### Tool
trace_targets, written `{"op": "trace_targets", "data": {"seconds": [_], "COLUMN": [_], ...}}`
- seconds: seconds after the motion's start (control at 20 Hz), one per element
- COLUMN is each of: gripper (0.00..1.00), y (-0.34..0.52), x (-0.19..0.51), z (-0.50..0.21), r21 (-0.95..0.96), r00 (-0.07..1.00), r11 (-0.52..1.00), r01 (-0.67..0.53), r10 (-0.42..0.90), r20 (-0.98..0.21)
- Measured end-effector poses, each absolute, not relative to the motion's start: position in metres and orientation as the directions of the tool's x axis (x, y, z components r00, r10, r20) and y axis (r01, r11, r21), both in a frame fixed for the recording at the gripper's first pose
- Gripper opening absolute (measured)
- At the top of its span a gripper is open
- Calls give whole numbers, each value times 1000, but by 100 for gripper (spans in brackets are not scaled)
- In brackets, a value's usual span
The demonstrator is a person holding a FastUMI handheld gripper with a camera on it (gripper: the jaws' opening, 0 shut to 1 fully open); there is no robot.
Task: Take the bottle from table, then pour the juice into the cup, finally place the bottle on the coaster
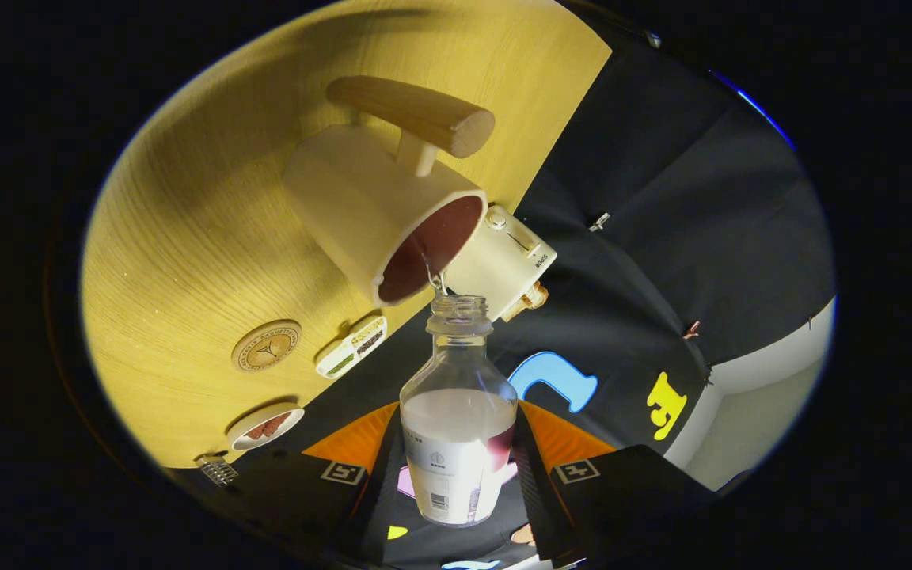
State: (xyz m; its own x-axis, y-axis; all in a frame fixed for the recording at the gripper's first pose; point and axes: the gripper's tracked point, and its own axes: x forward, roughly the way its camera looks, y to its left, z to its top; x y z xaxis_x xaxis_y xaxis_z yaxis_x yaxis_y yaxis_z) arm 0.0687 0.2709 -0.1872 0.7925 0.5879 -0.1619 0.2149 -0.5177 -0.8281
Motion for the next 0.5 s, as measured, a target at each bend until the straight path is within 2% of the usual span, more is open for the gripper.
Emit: {"op": "trace_targets", "data": {"seconds": [0.25, 0.5], "gripper": [71, 71], "y": [276, 276], "x": [68, 69], "z": [-181, -179], "r21": [-781, -766], "r00": [765, 753], "r11": [-549, -554], "r01": [297, 325], "r10": [626, 642], "r20": [-149, -144]}}
